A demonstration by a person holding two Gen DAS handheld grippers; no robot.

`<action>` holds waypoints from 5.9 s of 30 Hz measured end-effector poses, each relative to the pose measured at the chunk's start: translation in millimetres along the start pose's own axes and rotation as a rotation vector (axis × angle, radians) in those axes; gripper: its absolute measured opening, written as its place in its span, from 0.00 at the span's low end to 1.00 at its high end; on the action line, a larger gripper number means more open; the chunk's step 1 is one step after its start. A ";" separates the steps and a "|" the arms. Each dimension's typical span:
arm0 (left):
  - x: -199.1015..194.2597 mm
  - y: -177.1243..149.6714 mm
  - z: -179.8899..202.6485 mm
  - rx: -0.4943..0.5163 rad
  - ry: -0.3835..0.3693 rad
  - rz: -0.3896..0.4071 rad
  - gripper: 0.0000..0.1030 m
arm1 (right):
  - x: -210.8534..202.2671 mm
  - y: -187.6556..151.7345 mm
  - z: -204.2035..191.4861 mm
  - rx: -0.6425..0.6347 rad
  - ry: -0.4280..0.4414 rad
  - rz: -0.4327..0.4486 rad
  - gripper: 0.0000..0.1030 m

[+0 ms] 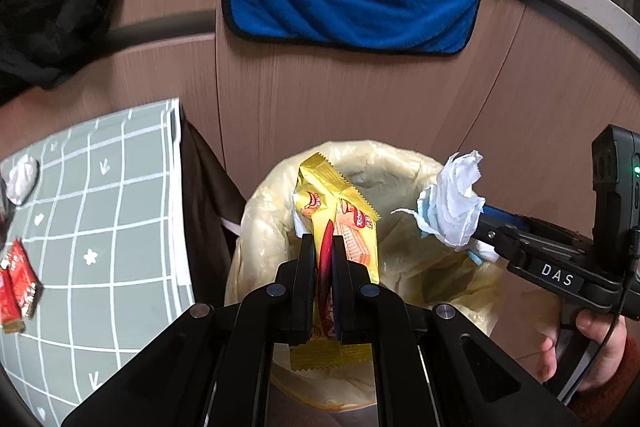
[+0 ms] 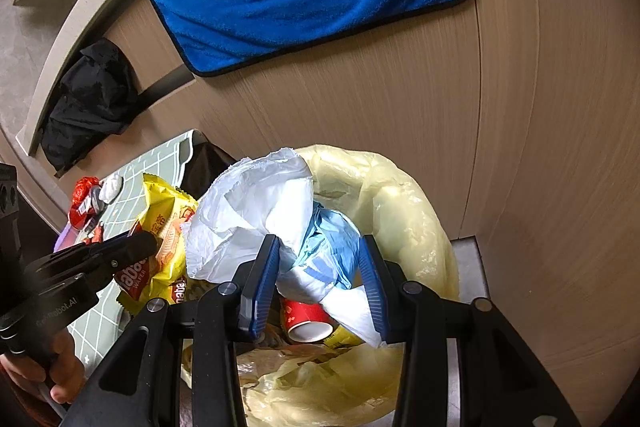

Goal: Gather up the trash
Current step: 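Carry the yellow wrapper and white tissues over the yellow-lined bin with both grippers, then open both grippers to drop the wrapper and tissues into the bin, then move both grippers back over the table toward the red items, then grasp the red plastic bag with the left gripper while the right grasps the red snack wrapper, then carry the red bag and red snack wrapper over the trash bin with both grippers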

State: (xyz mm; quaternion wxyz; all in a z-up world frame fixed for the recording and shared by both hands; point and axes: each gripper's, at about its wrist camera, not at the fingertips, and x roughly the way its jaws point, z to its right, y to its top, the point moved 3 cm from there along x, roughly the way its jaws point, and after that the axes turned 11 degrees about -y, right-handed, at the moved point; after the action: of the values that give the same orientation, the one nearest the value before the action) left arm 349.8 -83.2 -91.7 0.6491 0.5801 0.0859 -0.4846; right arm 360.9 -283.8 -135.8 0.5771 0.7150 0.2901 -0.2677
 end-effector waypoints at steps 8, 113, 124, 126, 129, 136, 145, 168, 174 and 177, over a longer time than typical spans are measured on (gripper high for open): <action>17.8 -4.0 -13.4 -0.057 -0.039 -0.054 0.07 | 7.9 -3.2 -3.3 -0.043 -0.050 -0.007 0.37; -221.2 -60.7 -359.1 -0.563 0.064 0.210 0.39 | 36.2 -8.1 -369.0 -0.500 0.285 -0.059 0.51; -303.0 -101.7 -342.4 -0.538 0.126 0.347 0.38 | 39.2 -56.1 -405.9 -0.759 0.295 -0.051 0.51; -319.4 -100.3 -332.7 -0.507 0.156 0.393 0.38 | 37.3 -50.8 -405.6 -0.757 0.318 -0.047 0.51; -342.4 -102.1 -316.3 -0.475 0.186 0.446 0.38 | 38.2 -37.9 -404.4 -0.737 0.392 -0.063 0.53; -368.4 -114.0 -286.1 -0.447 0.194 0.484 0.38 | 43.2 -55.7 -401.2 -0.839 0.431 -0.137 0.53; -357.9 -120.9 -259.6 -0.422 0.211 0.455 0.38 | 43.2 -69.6 -399.1 -0.850 0.315 -0.104 0.29; -307.9 -48.9 -125.2 -0.107 0.291 0.471 0.38 | -111.3 21.3 -297.9 -0.488 0.309 0.186 0.25; -284.0 -21.5 -84.8 -0.051 0.260 0.475 0.38 | -132.6 41.8 -252.9 -0.426 0.252 0.265 0.25; -268.4 -10.4 -62.3 -0.012 0.238 0.471 0.38 | -141.2 47.3 -225.9 -0.387 0.227 0.292 0.25</action>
State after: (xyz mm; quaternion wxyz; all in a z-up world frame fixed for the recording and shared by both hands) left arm 231.9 112.5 62.7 0.7327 0.6333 0.0272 -0.2478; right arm 308.7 -85.1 40.2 0.6992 0.6511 0.2925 -0.0396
